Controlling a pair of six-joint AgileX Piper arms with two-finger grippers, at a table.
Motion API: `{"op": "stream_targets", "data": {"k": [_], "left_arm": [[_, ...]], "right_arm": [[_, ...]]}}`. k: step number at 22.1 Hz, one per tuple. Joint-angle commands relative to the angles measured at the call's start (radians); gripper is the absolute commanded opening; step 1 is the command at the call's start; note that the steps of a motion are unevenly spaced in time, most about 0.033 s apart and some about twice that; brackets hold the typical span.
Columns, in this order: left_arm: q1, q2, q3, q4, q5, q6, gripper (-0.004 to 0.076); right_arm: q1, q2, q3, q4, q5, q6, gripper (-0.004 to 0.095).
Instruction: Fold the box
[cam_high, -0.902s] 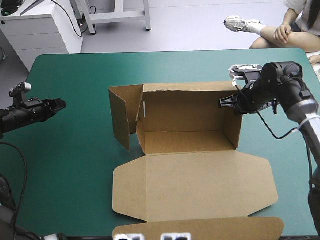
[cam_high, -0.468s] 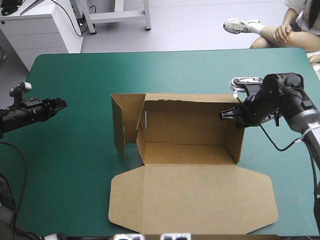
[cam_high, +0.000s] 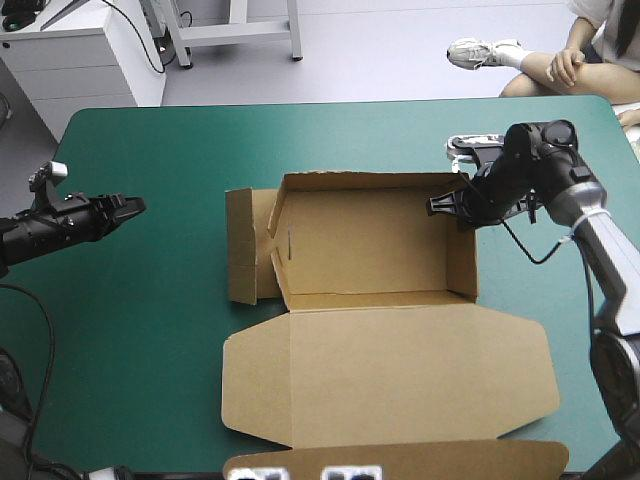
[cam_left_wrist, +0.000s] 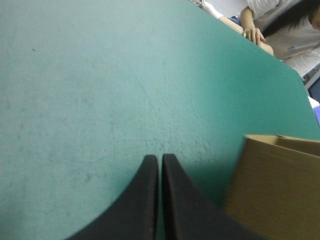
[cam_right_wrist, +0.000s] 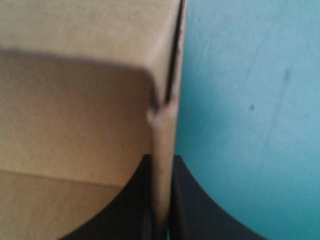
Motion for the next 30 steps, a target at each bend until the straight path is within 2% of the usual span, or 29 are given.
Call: {"op": "stream_targets", "data": {"k": [1, 11, 15, 18, 20, 21, 23, 24, 26, 30], "left_arm": [[-0.001, -0.036, -0.024, -0.073, 0.082, 0.003, 0.0008], [-0.001, -0.036, -0.024, -0.077, 0.104, 0.003, 0.0008], [-0.001, -0.036, -0.024, -0.077, 0.118, 0.003, 0.0008], [-0.001, -0.036, -0.024, -0.077, 0.135, 0.003, 0.0008], [-0.001, -0.036, -0.024, -0.077, 0.137, 0.003, 0.0008], [-0.001, -0.036, -0.024, -0.077, 0.137, 0.003, 0.0008], [-0.001, -0.036, -0.024, -0.077, 0.138, 0.003, 0.0008], [-0.001, -0.036, -0.024, -0.077, 0.138, 0.001, 0.0008], [-0.001, -0.036, -0.024, -0.077, 0.144, -0.001, 0.0008], [-0.001, -0.036, -0.024, -0.077, 0.153, -0.001, 0.0008]], "right_arm": [[0.001, 0.066, -0.070, 0.014, 0.011, -0.010, -0.0014], [0.001, 0.190, -0.225, 0.016, -0.040, 0.000, -0.0012], [-0.001, 0.203, -0.304, 0.021, 0.026, -0.024, -0.0009], [-0.003, 0.203, -0.354, 0.018, 0.056, -0.033, 0.0124], [-0.003, 0.203, -0.368, 0.034, 0.056, -0.033, 0.0314], [-0.003, 0.203, -0.370, 0.036, 0.056, -0.033, 0.0450], [-0.003, 0.203, -0.370, 0.034, 0.056, -0.033, 0.0597], [-0.003, 0.203, -0.370, 0.032, 0.056, -0.031, 0.0638], [-0.003, 0.197, -0.382, 0.003, 0.056, 0.033, 0.0631], [-0.003, 0.152, -0.376, 0.036, 0.058, 0.047, 0.0631]]}}
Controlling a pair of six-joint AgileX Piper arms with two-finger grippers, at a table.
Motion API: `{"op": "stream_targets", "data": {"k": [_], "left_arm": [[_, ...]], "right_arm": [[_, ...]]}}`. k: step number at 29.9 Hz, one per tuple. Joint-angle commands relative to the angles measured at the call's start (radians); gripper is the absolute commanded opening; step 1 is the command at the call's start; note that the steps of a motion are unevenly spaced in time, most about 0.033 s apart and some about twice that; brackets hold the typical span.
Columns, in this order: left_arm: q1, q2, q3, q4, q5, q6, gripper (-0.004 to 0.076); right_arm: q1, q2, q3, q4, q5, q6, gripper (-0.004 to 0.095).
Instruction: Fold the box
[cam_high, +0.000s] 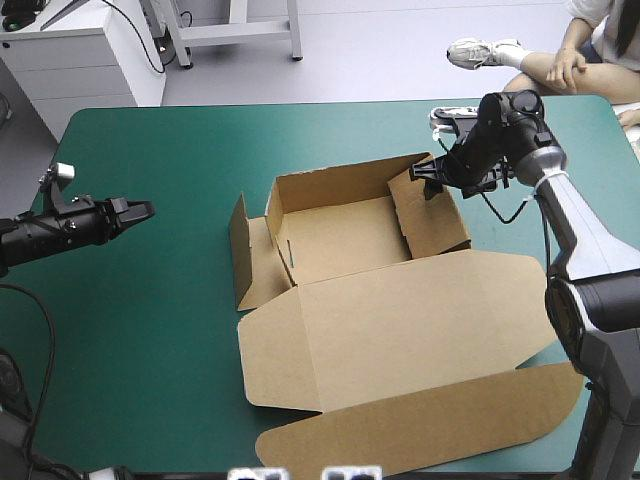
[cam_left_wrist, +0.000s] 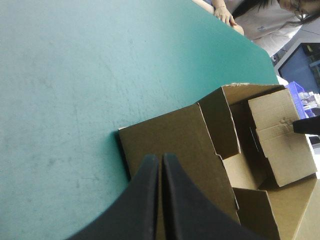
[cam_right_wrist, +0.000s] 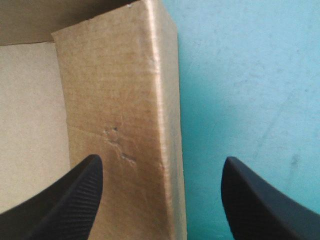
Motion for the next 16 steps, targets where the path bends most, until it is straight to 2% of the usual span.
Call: {"op": "stream_targets", "data": {"k": [1, 9, 16], "left_arm": [[-0.001, -0.036, -0.024, -0.077, 0.042, -0.001, 0.0008], [-0.003, -0.036, -0.024, -0.079, 0.038, -0.001, 0.0008], [-0.003, -0.036, -0.024, -0.091, 0.034, -0.023, 0.0008]], "right_arm": [[-0.002, -0.113, -0.023, 0.036, 0.016, 0.007, 0.0631], [0.000, -0.232, 0.187, 0.003, 0.016, -0.014, 0.0630], [0.000, -0.191, 0.286, 0.007, -0.039, -0.028, 0.0630]]}}
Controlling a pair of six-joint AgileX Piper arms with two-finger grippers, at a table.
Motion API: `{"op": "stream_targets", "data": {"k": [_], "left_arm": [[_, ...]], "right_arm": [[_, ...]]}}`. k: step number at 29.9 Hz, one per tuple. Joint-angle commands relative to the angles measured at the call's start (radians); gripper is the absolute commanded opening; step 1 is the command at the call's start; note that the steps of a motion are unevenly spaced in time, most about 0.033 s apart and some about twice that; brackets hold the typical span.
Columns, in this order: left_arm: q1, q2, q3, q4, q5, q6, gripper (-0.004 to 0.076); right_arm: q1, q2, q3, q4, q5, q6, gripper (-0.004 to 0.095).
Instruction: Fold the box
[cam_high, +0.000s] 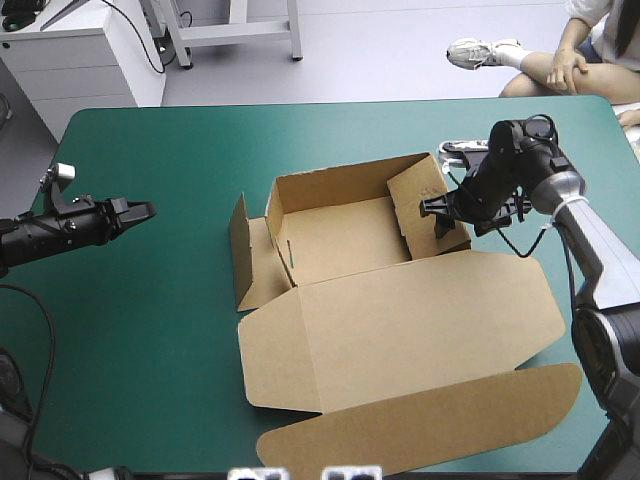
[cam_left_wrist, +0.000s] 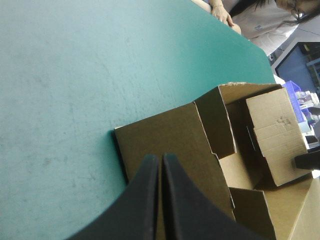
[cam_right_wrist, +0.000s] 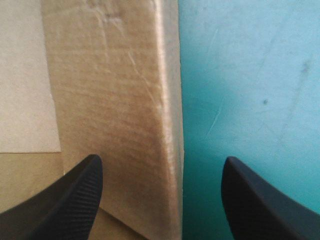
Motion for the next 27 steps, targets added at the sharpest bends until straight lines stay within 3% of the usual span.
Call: {"op": "stream_targets", "data": {"k": [1, 8, 10, 15, 16, 23, 27], "left_arm": [[-0.003, -0.036, -0.024, -0.090, 0.025, -0.024, 0.0008], [-0.003, -0.034, -0.024, -0.110, 0.020, -0.024, 0.0008], [-0.003, -0.035, -0.024, -0.115, 0.010, -0.038, 0.0008], [-0.003, -0.031, -0.024, -0.110, -0.018, -0.080, 0.0008], [-0.003, -0.031, -0.024, -0.104, -0.018, -0.080, 0.0008], [-0.003, -0.031, -0.021, -0.033, -0.031, -0.080, 0.0008], [-0.003, 0.000, -0.019, 0.008, -0.082, -0.112, 0.0008]], "right_arm": [[-0.001, -0.016, -0.006, 0.009, -0.037, -0.011, 0.0630], [-0.001, 0.029, -0.006, 0.016, -0.019, -0.079, 0.0600], [-0.001, 0.037, -0.006, 0.016, 0.006, -0.115, 0.0502], [-0.001, 0.044, -0.006, 0.036, 0.018, -0.191, 0.0014], [-0.003, 0.044, -0.006, 0.047, 0.018, -0.190, -0.0016], [-0.003, -0.009, -0.008, 0.062, 0.018, -0.240, -0.0020], [-0.005, -0.097, -0.029, 0.004, 0.018, -0.245, -0.0020]]}}
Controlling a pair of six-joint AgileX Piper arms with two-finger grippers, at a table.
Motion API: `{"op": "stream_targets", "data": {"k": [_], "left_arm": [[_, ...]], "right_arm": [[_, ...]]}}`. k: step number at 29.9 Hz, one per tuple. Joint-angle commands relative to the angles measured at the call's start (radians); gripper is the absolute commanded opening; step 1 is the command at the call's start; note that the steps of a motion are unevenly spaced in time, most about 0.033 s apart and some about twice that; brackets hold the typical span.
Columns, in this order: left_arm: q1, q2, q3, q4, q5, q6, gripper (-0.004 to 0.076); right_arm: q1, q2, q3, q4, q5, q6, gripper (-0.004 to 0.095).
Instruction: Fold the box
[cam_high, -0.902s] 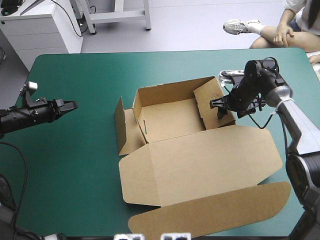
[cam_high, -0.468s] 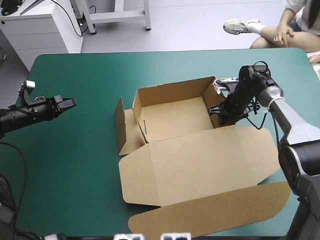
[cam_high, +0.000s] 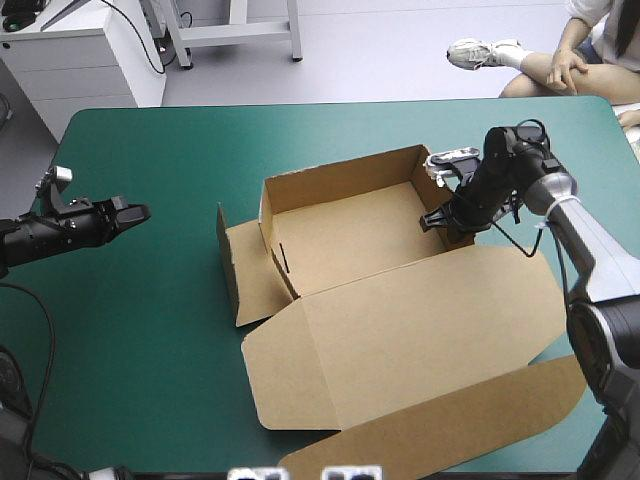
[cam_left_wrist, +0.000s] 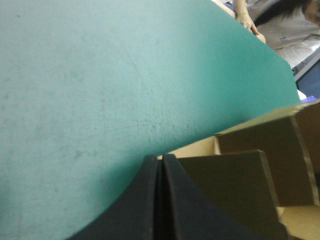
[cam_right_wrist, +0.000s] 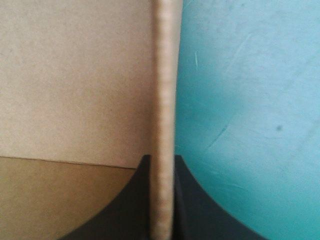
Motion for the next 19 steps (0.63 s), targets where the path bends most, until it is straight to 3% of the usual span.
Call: {"op": "stream_targets", "data": {"k": [1, 4, 9, 12, 19], "left_arm": [[-0.003, 0.007, -0.019, -0.036, 0.000, -0.034, 0.0008], [-0.009, 0.059, -0.019, -0.038, 0.037, -0.034, 0.0008], [-0.070, 0.103, -0.019, -0.058, 0.073, -0.035, -0.0008], [-0.145, 0.105, -0.019, -0.104, 0.077, -0.107, -0.0008], [-0.299, 0.091, -0.019, -0.204, 0.102, -0.123, -0.0009]], "right_arm": [[-0.005, -0.146, -0.053, -0.016, 0.034, -0.017, -0.0020], [-0.005, -0.211, -0.077, 0.038, 0.034, -0.019, -0.0020], [-0.005, -0.246, -0.102, 0.338, 0.026, -0.122, -0.0020], [-0.005, -0.236, -0.102, 0.448, -0.052, -0.144, -0.0020], [-0.005, -0.187, -0.102, 0.422, -0.101, -0.136, -0.0018]]}}
